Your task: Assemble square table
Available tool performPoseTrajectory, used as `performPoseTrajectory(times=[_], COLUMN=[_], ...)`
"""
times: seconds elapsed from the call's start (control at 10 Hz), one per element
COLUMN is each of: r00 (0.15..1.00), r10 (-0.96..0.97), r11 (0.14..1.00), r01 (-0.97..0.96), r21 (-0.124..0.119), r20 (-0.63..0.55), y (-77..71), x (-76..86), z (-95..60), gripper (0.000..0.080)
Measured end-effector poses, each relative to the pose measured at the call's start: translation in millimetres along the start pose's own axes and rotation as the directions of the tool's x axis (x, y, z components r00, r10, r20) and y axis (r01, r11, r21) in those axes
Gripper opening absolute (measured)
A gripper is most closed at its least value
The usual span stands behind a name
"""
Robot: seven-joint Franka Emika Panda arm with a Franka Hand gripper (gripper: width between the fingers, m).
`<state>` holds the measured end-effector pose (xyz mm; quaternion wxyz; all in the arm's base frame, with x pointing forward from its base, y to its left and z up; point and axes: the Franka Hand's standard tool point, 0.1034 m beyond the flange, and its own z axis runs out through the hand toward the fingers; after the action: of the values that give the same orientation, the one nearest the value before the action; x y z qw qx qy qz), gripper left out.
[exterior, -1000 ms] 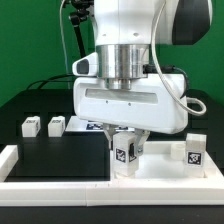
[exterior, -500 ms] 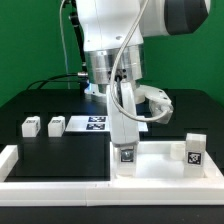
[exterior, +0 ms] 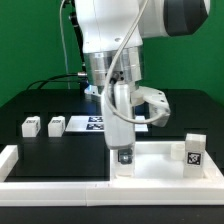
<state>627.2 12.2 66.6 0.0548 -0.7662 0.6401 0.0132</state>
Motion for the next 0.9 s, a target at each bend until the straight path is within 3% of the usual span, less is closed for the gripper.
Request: performPoseTrajectory(times=[0.1,0.3,0.7,0.9], r00=[0.982,0.917,0.794,0.537], r10=[-0.19,-0.4,-0.608,-0.842], r11=[0.982,0.917,0.794,0.538], r01=[0.19,0.4,0.608,0.842], r21=[0.001,-0.001,-0.011,-0.025], r20=[-0.002,-0.001,-0.006,-0.041], y=[0.2,4.4,4.7,-0.3], x=[2.7,13.0,14.8,10.4], z=[-1.2,0.0,-0.4,0.0], gripper=[0.0616,0.064,0.0649,0.0649])
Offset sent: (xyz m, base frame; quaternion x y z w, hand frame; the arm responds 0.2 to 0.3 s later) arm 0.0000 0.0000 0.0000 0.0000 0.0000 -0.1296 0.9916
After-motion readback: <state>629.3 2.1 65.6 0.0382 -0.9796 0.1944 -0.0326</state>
